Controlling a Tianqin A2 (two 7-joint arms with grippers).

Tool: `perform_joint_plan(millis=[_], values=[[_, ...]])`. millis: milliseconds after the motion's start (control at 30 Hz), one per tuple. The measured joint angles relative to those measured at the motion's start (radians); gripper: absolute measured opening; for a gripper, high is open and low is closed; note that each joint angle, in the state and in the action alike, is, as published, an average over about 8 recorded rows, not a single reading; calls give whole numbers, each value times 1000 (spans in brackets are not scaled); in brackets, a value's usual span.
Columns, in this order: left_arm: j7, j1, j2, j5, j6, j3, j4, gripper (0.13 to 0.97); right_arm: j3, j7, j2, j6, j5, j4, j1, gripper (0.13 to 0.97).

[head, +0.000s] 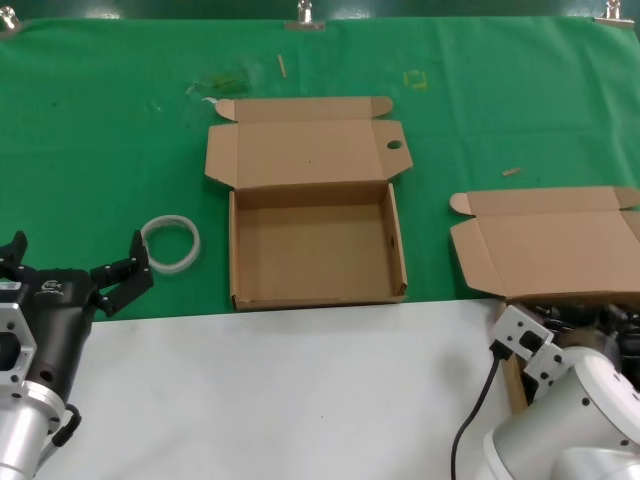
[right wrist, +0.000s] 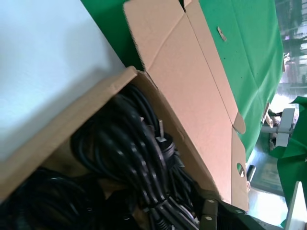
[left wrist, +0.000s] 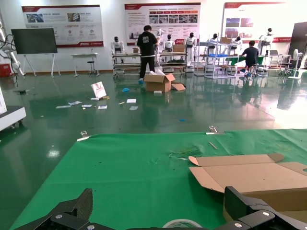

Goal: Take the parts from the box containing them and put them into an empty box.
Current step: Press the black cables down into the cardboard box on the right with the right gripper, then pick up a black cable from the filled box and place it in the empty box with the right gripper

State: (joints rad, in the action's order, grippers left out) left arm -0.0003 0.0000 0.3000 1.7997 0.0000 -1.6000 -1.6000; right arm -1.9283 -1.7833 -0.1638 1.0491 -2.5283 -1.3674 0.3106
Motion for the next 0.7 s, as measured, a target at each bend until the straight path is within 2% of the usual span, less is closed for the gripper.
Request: perform_joint_plan(millis=[367, 700], values=[[0, 0, 0, 0, 0, 0, 0, 966, -33, 33, -3, 21, -23, -49, -34, 290], [0, 0, 0, 0, 0, 0, 0, 966, -61, 18, -8, 79, -49, -194, -57, 223]])
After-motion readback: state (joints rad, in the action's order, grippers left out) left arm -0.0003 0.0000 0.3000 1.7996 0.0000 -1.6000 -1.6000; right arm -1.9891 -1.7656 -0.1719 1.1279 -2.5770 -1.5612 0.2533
